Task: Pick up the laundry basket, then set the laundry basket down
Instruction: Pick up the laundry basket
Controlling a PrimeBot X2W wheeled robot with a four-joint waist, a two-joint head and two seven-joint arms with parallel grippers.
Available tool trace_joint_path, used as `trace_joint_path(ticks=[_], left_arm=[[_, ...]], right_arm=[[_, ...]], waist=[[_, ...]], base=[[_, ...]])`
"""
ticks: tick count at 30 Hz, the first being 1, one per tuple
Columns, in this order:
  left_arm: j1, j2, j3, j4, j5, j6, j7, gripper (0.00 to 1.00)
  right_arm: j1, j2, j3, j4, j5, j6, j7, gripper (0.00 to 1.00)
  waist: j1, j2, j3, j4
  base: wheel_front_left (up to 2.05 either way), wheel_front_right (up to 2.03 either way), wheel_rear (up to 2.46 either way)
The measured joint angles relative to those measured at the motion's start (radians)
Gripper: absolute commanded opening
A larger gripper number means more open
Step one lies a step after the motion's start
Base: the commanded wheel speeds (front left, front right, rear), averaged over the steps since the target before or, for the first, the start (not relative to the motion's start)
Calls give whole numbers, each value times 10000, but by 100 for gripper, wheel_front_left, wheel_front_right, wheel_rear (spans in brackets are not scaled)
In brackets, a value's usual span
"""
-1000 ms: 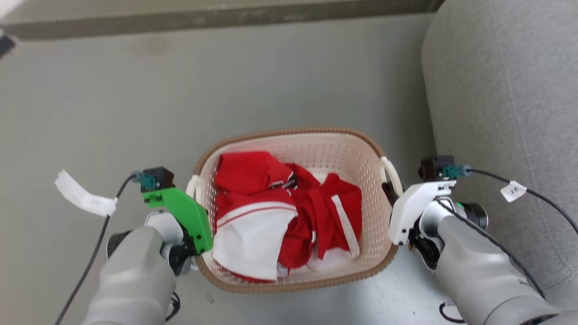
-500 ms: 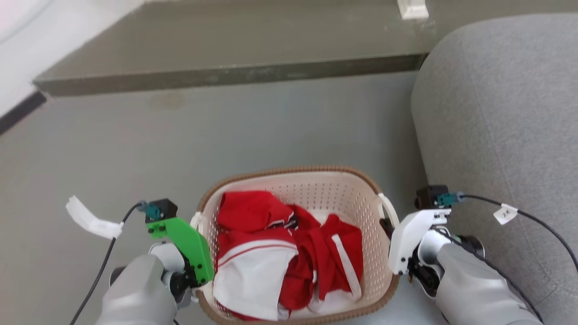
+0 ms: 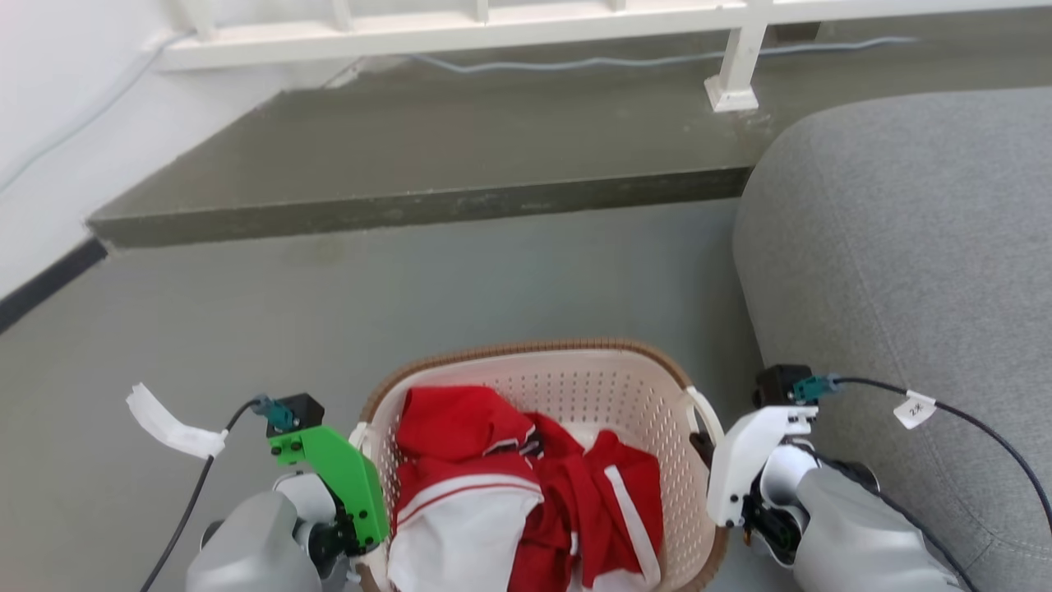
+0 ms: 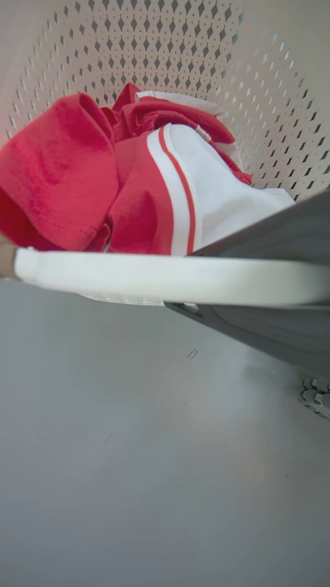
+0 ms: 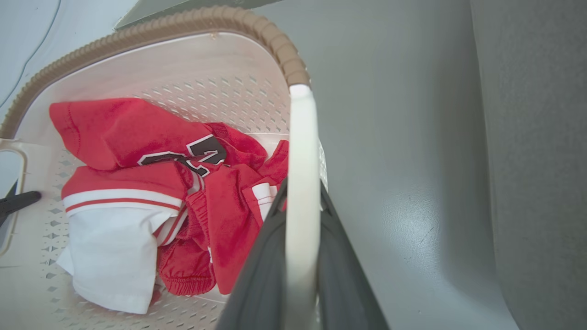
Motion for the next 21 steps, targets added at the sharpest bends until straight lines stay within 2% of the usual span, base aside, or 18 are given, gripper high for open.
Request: trace_joint_path(ticks=[21], left_arm=[[200, 84, -100, 6, -157, 0, 192, 0]], right_arm=[[199, 10, 234, -19, 462, 0, 270, 0]], waist=[[0, 0, -375, -77]], base=[[0, 0, 0]])
